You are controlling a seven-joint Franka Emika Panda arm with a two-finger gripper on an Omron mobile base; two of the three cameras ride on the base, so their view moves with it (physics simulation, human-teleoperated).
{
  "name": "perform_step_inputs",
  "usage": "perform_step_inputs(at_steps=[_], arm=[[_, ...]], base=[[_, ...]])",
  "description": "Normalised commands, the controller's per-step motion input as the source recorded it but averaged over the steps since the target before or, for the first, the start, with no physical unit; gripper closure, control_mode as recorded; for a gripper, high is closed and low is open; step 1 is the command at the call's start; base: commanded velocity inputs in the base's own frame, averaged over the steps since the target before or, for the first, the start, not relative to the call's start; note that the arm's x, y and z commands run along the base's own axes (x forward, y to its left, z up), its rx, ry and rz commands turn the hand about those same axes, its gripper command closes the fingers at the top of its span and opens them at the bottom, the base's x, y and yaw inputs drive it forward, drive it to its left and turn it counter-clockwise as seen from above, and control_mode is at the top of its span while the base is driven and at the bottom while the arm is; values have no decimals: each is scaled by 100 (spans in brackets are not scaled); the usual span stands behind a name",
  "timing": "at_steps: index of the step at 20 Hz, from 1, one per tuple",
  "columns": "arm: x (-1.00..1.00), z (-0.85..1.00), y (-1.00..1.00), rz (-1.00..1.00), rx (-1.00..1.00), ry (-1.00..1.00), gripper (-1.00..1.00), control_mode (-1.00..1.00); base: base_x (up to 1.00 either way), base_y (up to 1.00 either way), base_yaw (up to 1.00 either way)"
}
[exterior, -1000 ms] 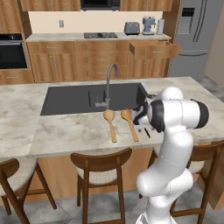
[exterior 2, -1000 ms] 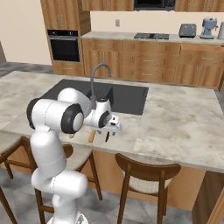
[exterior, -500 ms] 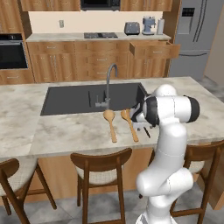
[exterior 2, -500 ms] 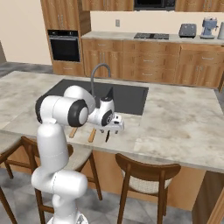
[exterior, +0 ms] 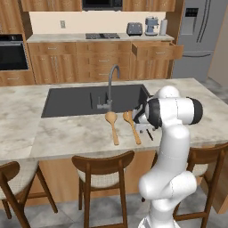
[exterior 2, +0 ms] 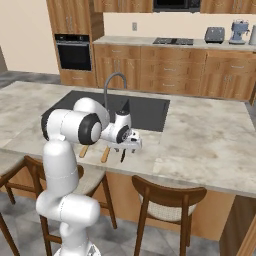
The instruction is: Pick up the metallic utensils from the counter and place them in the open drawer. Make sure not to pick up any wooden utensils.
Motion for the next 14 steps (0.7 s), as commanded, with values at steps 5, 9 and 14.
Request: perform_step_inputs(at_steps=[5,9,14], arm=[[-32,-36,-23,0,0,-8,-100,-100],[-65,-33,-30,0,0,-14,-100,-100],[-31,-38,-7,0,0,-7,-100,-100]], base=[[0,0,0],[0,0,0],[0,0,0]])
